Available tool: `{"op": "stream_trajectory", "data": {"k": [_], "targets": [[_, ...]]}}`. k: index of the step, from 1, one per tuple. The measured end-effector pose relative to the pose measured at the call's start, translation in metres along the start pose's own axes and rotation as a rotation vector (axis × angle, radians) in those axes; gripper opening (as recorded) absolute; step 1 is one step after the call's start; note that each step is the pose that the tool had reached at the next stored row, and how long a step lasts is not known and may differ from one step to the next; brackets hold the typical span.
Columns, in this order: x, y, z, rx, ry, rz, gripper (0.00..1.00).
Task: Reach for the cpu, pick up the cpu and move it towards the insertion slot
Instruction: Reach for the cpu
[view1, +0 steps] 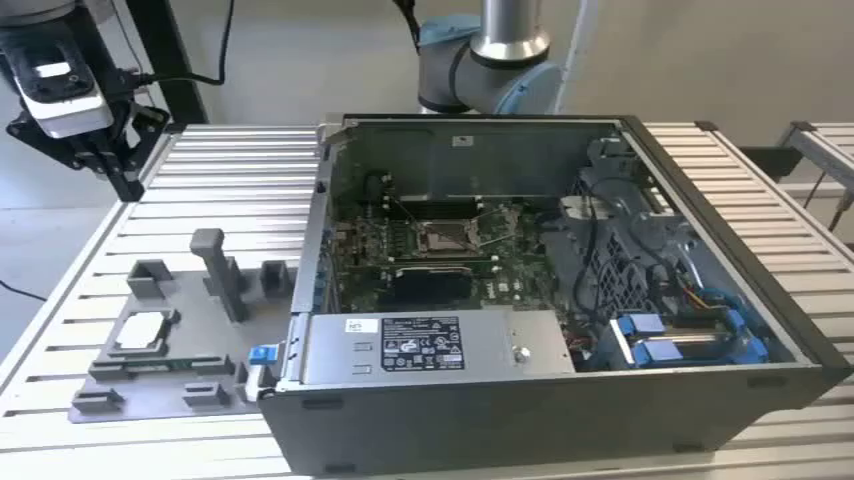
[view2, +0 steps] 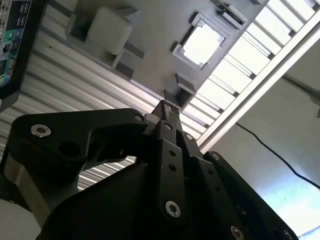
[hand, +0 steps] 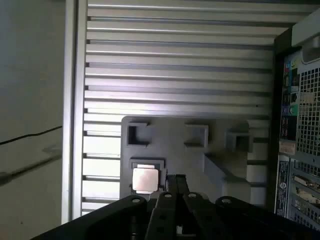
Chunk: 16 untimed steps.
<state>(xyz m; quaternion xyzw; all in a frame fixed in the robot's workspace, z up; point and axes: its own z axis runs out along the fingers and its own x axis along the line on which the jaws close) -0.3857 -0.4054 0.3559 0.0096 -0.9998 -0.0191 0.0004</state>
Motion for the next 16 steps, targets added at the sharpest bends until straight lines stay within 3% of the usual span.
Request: {"op": "stream_trajectory", "data": {"k": [13, 16], "targets": [[0.0, -0.0001, 0.0001, 0.0, 0.0001, 0.0, 0.0], [0.001, -0.0034, 0.0015, 0.0, 0.0001, 0.0, 0.0]]}}
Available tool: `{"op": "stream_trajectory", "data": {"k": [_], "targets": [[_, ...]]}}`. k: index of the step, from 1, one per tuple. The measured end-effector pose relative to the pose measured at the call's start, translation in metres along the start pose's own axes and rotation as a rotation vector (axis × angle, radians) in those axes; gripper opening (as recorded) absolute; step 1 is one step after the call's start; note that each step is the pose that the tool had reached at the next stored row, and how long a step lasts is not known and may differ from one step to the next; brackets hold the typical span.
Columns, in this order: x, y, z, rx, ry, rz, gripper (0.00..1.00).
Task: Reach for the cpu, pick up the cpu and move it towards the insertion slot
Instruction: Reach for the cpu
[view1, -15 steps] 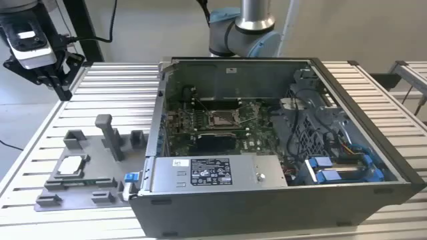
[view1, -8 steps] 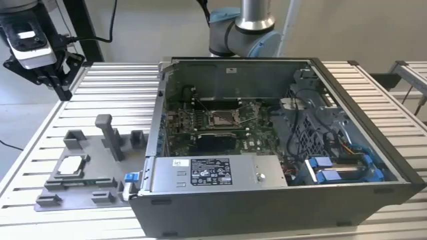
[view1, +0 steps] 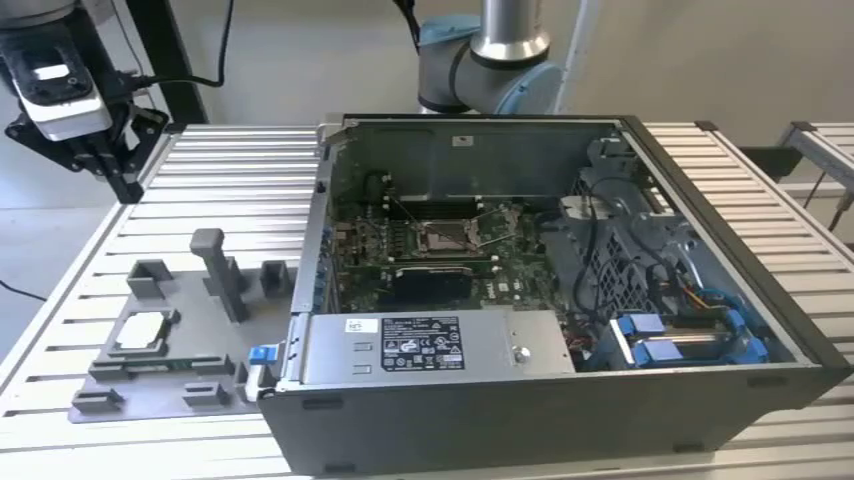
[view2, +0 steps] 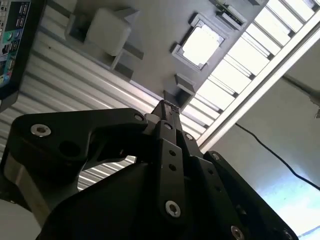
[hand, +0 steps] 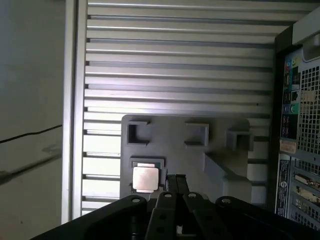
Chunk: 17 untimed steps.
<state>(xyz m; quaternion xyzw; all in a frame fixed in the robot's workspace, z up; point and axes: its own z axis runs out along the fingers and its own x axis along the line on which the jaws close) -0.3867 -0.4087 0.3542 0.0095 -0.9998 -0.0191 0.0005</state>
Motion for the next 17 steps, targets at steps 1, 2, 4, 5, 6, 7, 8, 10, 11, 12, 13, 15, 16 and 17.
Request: {"op": "stream_trajectory", "data": {"k": [1, 2, 4, 5, 6, 7, 8, 10, 11, 12, 13, 15, 16, 17], "targets": [[0.0014, -0.0012, 0.0008, 0.0001, 0.0, 0.0, 0.0], [0.0037, -0.0019, 0.0019, 0.0, -0.0001, 0.0, 0.0], [0.0099, -0.0034, 0.0039, 0.0, -0.0001, 0.0, 0.0], [0.0129, -0.0041, 0.0048, 0.0001, 0.0, 0.0, 0.0], [0.0156, -0.005, 0.0055, 0.0001, 0.0001, -0.001, 0.0], [0.0183, -0.0059, 0.0063, 0.0001, 0.0, -0.001, 0.0], [0.0211, -0.0069, 0.0071, 0.0, -0.0001, -0.001, 0.0], [0.0264, -0.0087, 0.0083, 0.0001, 0.0001, -0.002, 0.0], [0.0293, -0.0093, 0.0089, 0.0001, 0.0001, -0.003, 0.0], [0.0323, -0.0098, 0.0096, 0.0001, 0.0002, -0.004, 0.0], [0.0348, -0.01, 0.0103, 0.0, 0.0001, -0.006, 0.0], [0.0371, -0.0106, 0.0115, 0.0, 0.0003, -0.008, 0.0], [0.0373, -0.0109, 0.0121, 0.0, 0.0003, -0.01, 0.0], [0.0373, -0.011, 0.0122, 0.0, 0.0005, -0.011, 0.0]]}}
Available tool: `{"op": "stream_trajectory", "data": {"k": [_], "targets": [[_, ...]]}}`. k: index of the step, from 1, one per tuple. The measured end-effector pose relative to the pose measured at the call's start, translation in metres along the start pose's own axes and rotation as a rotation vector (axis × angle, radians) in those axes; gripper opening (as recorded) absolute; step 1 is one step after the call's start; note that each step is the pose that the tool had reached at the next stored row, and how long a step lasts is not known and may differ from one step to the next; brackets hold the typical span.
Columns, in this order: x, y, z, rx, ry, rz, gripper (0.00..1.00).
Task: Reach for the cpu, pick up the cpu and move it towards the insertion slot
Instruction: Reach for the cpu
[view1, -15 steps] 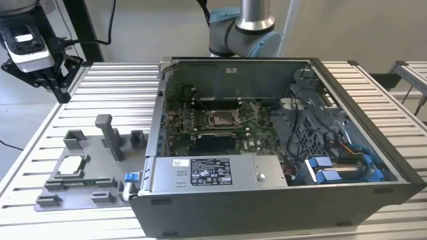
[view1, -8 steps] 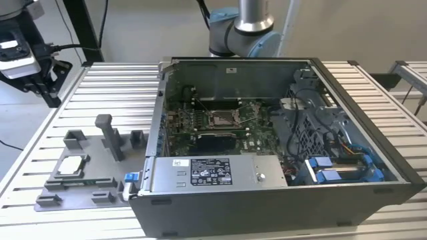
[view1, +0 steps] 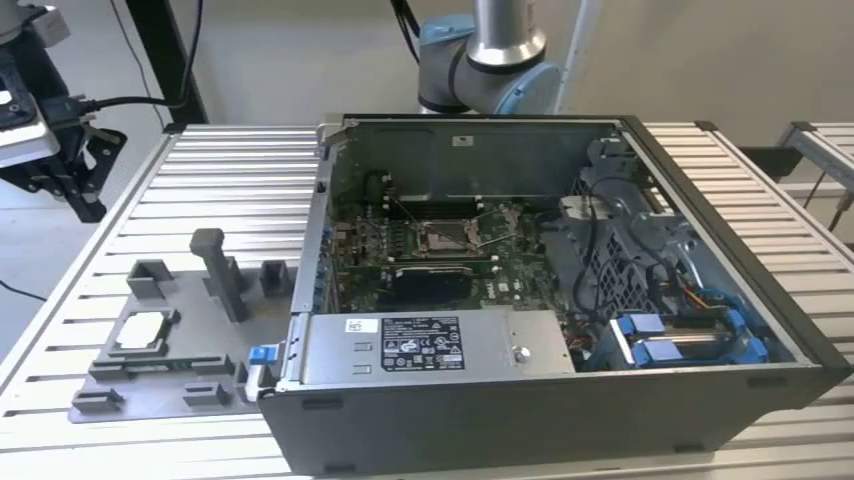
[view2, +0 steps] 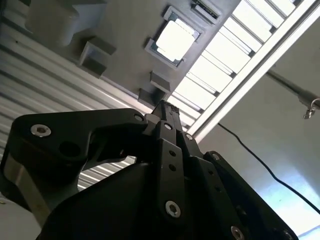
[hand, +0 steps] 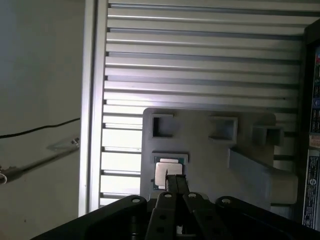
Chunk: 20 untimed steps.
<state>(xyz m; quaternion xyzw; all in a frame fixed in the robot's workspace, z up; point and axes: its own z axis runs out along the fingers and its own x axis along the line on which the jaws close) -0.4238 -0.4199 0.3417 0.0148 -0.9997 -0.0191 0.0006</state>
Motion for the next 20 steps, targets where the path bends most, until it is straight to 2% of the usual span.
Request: {"op": "stream_trajectory", "data": {"k": [7, 8, 20], "targets": [[0.0001, -0.0001, 0.0, 0.0, 0.0, 0.0, 0.0], [0.0, -0.0001, 0.0, 0.0, -0.0001, 0.0, 1.0], [0.0, -0.0005, 0.0012, 0.0014, -0.0001, 0.0, 1.0]]}}
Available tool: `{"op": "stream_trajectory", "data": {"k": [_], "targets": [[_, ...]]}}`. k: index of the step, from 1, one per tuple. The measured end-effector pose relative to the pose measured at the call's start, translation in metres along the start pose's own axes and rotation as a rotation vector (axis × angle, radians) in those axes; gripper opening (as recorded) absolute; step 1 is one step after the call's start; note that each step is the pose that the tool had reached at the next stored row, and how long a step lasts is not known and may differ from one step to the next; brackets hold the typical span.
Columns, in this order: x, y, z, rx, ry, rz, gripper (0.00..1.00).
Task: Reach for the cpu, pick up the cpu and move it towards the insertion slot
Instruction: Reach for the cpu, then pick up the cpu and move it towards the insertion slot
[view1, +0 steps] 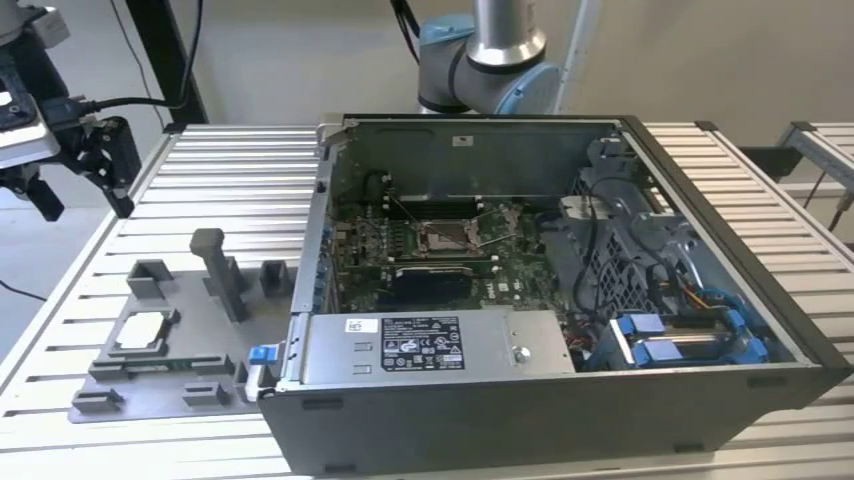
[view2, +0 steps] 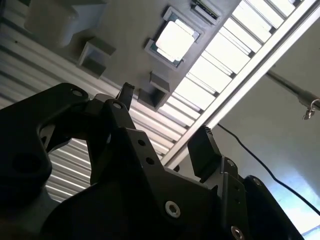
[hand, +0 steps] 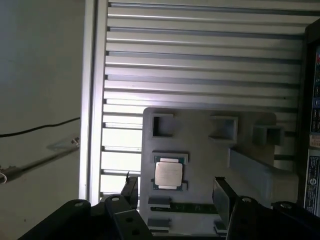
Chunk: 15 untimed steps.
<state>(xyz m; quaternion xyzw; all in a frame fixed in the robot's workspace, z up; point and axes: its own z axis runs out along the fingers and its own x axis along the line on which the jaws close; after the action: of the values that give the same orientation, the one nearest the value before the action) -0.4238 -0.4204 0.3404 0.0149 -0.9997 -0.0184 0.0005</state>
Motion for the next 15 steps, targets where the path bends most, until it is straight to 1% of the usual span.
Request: {"op": "stream_trajectory", "data": {"k": [10, 15], "targets": [[0.0, -0.0002, 0.0071, 0.0018, 0.0001, 0.0, 1.0], [0.0, -0.0003, 0.0116, 0.0034, 0.0002, 0.0, 1.0]]}}
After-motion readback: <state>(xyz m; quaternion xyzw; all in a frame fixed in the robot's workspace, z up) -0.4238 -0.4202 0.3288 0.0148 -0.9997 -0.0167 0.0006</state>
